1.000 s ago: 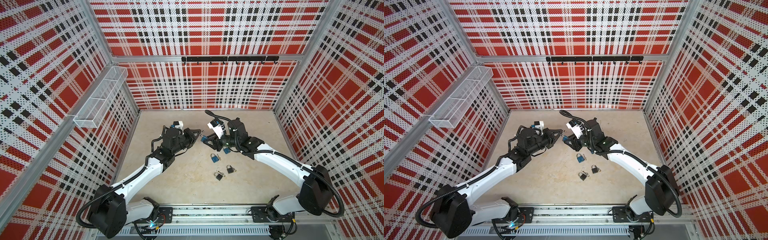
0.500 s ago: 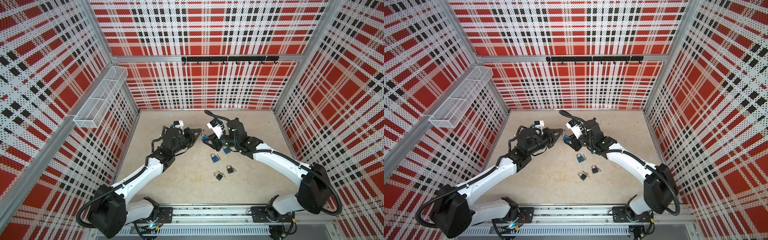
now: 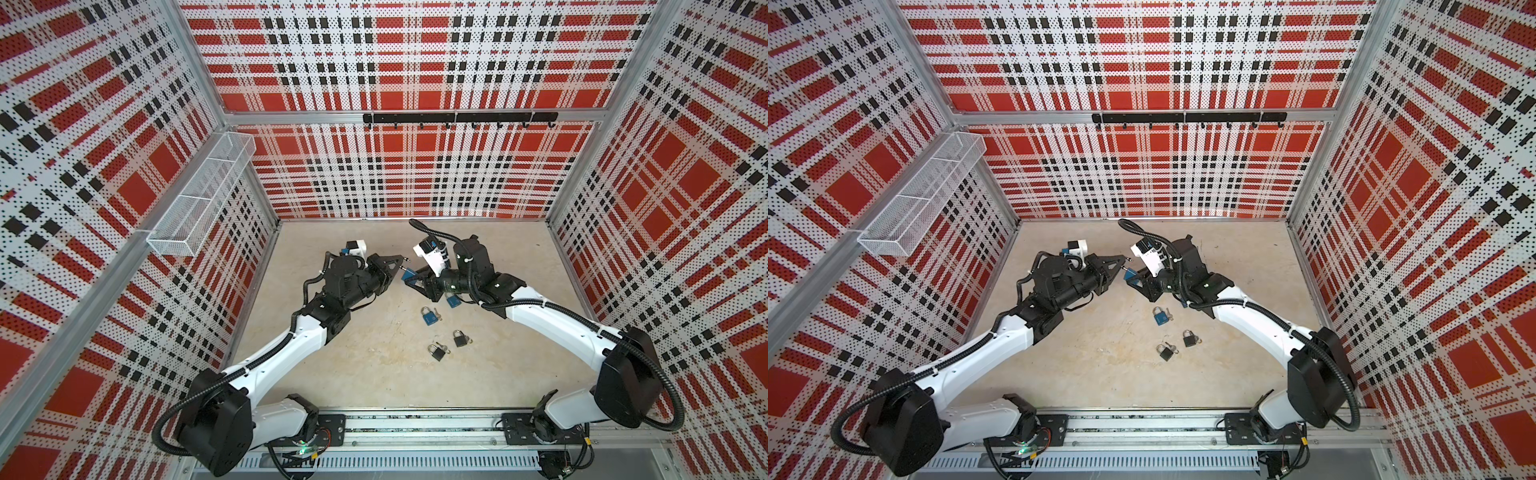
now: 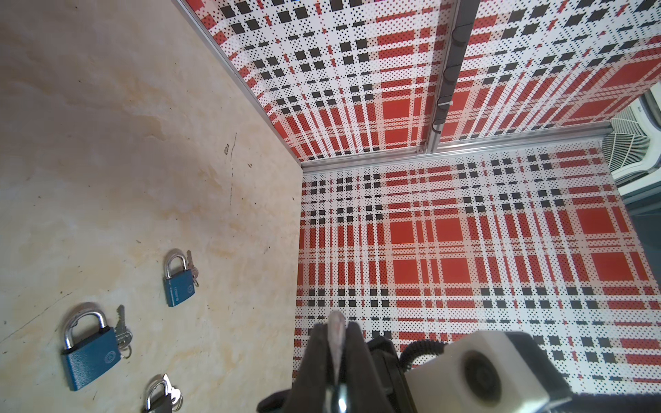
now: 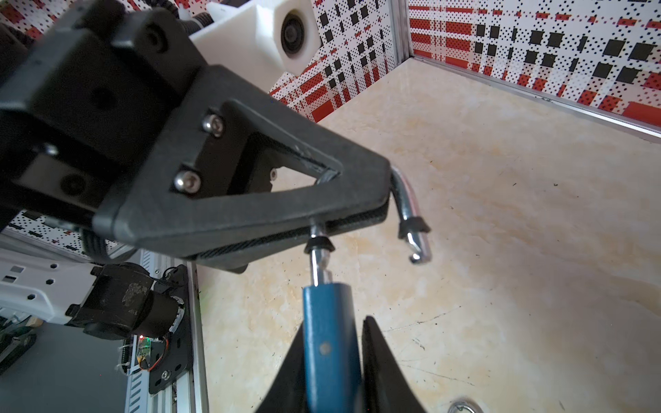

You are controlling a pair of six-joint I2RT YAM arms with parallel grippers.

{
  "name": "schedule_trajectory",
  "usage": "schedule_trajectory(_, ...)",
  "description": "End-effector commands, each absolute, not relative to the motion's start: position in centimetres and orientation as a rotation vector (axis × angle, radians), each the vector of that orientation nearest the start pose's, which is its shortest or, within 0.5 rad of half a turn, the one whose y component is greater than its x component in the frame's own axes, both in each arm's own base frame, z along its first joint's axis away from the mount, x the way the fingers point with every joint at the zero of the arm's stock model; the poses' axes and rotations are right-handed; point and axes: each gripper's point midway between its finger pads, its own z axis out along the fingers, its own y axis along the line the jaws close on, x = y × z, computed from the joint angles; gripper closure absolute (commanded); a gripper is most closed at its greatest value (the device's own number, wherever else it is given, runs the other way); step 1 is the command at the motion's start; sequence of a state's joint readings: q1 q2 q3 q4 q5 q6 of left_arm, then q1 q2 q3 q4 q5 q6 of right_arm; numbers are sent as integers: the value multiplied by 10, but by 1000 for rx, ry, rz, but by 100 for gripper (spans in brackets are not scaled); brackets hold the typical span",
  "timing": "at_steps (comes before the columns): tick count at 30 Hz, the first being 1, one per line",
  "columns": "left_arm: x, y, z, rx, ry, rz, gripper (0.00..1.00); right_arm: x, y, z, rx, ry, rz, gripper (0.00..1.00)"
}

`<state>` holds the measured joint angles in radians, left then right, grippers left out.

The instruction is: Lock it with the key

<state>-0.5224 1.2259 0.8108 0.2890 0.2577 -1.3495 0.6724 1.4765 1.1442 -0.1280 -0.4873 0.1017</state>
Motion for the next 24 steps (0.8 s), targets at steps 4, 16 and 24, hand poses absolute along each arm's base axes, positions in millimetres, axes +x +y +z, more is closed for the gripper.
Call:
schedule_trajectory(4, 337, -251, 317, -541, 1796, -1627, 100, 307, 345, 280, -880, 1826, 970, 83)
schedule_trajectory(16, 337, -245, 316, -524, 1800, -1589, 97, 301, 345, 281, -870, 1839, 1018, 100)
schedule_trajectory(24, 342, -220, 319, -485, 1839, -1532, 63, 291, 337, 269, -884, 1911, 1006, 100)
